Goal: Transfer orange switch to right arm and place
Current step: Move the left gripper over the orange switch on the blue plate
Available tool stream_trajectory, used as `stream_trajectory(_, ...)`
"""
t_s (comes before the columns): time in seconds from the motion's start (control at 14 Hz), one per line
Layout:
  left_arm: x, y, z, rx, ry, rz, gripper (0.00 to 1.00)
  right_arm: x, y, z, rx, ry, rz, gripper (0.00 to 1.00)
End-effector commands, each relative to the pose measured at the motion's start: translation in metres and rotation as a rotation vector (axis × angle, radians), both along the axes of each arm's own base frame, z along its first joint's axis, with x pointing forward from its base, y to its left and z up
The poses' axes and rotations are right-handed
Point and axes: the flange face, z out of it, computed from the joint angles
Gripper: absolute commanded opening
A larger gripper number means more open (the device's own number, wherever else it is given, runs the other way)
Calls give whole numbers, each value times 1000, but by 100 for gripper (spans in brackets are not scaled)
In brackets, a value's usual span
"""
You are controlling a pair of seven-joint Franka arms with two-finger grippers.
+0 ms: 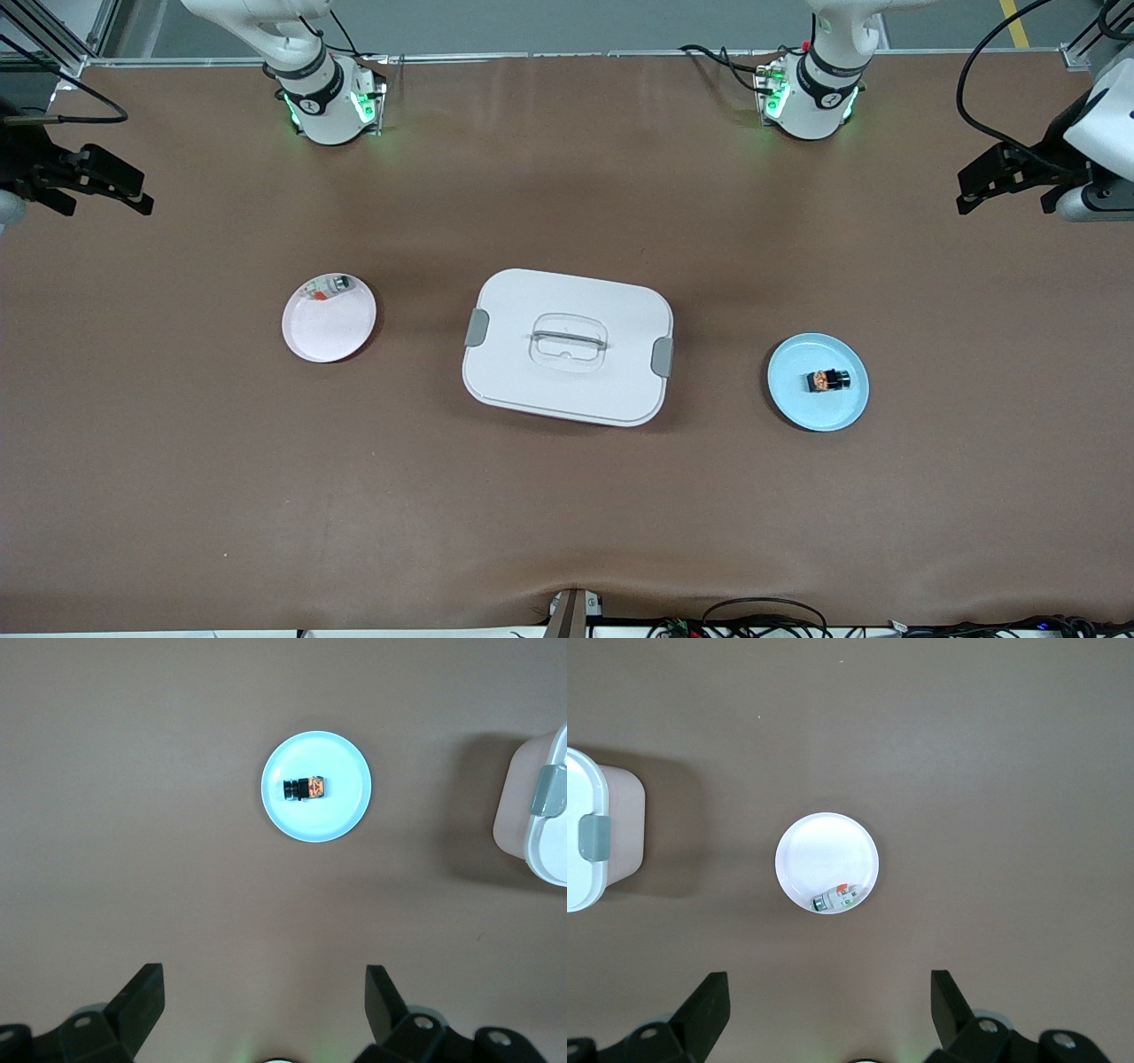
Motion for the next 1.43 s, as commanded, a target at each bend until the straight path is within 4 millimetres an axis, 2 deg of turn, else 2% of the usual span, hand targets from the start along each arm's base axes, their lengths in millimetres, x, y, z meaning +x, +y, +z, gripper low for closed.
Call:
stream_trajectory(0.0, 1, 6, 4, 14, 1, -7, 100, -3, -2, 2, 7, 4, -10, 100)
stream_trajectory(0.21, 15, 21, 4, 5, -5, 22, 100, -2, -2, 3, 7, -2, -12, 100)
stream_trajectory(0.36, 30, 35, -14, -16, 27, 41, 100, -2, -5, 3, 7, -5, -18, 100)
stream_trajectory(0.43, 39, 39, -31, -19, 57, 54, 100, -2, -5, 3, 7, -5, -18, 100)
stream_trajectory(0.5, 46, 37, -39, -12, 67, 42, 100, -2, -5, 3, 7, -7, -18, 100)
stream_trajectory(0.64, 68, 45, -75, -27, 81, 49, 100, -2, -5, 3, 9, -7, -20, 100)
stream_trajectory(0.79, 86, 43, -117, -32, 92, 44, 100, -2, -6, 3, 13, -7, -24, 100)
stream_trajectory(1.14, 108, 35, -215, -39, 24, 44, 100, -2, -7, 4, 15, -8, -27, 100)
stream_trajectory(1.36, 124, 19, -278, -29, 39, 20, 100, -2, -12, 4, 30, -8, -39, 100)
